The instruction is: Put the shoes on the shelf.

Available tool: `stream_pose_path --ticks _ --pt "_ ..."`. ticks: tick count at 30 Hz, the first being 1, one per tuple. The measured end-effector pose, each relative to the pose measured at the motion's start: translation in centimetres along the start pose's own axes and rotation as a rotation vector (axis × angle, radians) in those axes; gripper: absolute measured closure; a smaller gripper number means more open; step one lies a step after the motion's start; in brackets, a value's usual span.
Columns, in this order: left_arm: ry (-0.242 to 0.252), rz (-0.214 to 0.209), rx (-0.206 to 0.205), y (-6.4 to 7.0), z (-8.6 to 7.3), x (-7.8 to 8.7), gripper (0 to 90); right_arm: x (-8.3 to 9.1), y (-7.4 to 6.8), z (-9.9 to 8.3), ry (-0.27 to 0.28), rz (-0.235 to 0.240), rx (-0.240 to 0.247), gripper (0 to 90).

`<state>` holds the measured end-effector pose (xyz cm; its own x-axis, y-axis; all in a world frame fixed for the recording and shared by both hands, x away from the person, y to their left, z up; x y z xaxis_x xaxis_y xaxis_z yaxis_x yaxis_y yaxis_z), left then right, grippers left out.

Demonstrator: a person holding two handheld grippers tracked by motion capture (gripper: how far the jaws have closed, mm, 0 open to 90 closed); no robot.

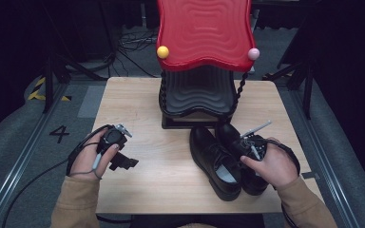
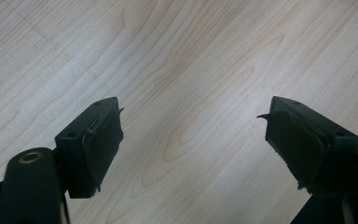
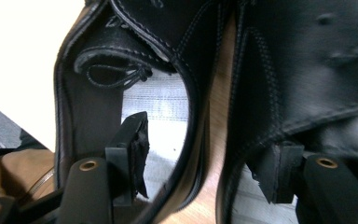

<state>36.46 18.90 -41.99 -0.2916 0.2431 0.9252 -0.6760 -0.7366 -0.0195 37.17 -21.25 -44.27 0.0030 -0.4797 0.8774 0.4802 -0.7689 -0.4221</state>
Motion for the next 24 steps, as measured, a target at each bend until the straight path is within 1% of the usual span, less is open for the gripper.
stream_pose_path --ticks 2,5,7,9,11,13,14,15,16,18,22,23,24 --pt "0.0 0.001 -0.002 0.0 0.0 0.0 19.2 -0.7 -0.2 0.1 -0.011 -0.049 -0.008 44.2" --pt "-0.002 0.0 0.001 0.0 0.0 0.0 19.2 -1.4 -0.5 0.2 -0.021 -0.114 0.0 46.9" --pt "-0.005 -0.001 -0.004 0.0 0.1 -0.1 19.2 -1.7 -0.6 0.2 -0.022 -0.137 0.009 47.4" --pt "-0.008 -0.002 -0.002 0.0 0.1 -0.2 19.2 -2.0 -1.0 0.1 -0.023 -0.168 0.033 48.0" --pt "-0.012 0.0 -0.001 0.0 0.2 -0.4 19.3 -2.2 -1.3 0.1 -0.01 -0.165 0.049 53.7" --pt "-0.013 -0.002 -0.007 0.1 0.3 -0.4 19.4 -2.6 -1.5 0.2 0.002 -0.154 0.074 54.6" --pt "-0.013 -0.006 -0.005 0.1 0.3 -0.4 19.2 -2.9 -1.6 0.3 0.0 -0.167 0.085 54.5" --pt "-0.013 -0.006 -0.005 0.1 0.3 -0.4 19.1 -2.9 -1.6 0.3 0.0 -0.167 0.085 54.5" --pt "-0.009 -0.003 -0.01 0.0 0.4 -0.4 19.1 -3.1 -2.0 0.4 0.001 -0.187 0.095 54.3" --pt "-0.012 -0.002 -0.01 0.0 0.4 -0.4 19.2 -3.1 -2.1 0.4 0.014 -0.192 0.096 54.4" --pt "-0.009 -0.005 -0.011 0.1 0.5 -0.4 19.1 -3.0 -2.1 0.4 0.023 -0.19 0.098 56.0" --pt "-0.009 -0.006 -0.013 0.1 0.5 -0.4 19.1 -3.0 -2.1 0.5 0.03 -0.197 0.099 59.7" --pt "-0.014 -0.006 -0.013 0.1 0.5 -0.4 19.1 -3.0 -2.1 0.5 0.034 -0.214 0.098 62.3"
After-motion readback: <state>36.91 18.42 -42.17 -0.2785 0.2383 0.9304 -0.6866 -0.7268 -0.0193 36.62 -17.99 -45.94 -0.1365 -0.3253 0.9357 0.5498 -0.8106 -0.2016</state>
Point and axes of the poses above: each handheld gripper's, and its own axes: x roughly backward along the jaws, z roughly out of its top, y roughly to its right, the point moved 4 cm from there along -x, roughly forward along the jaws, and after that the axes turned 8 degrees about z, right-handed, at the moved point
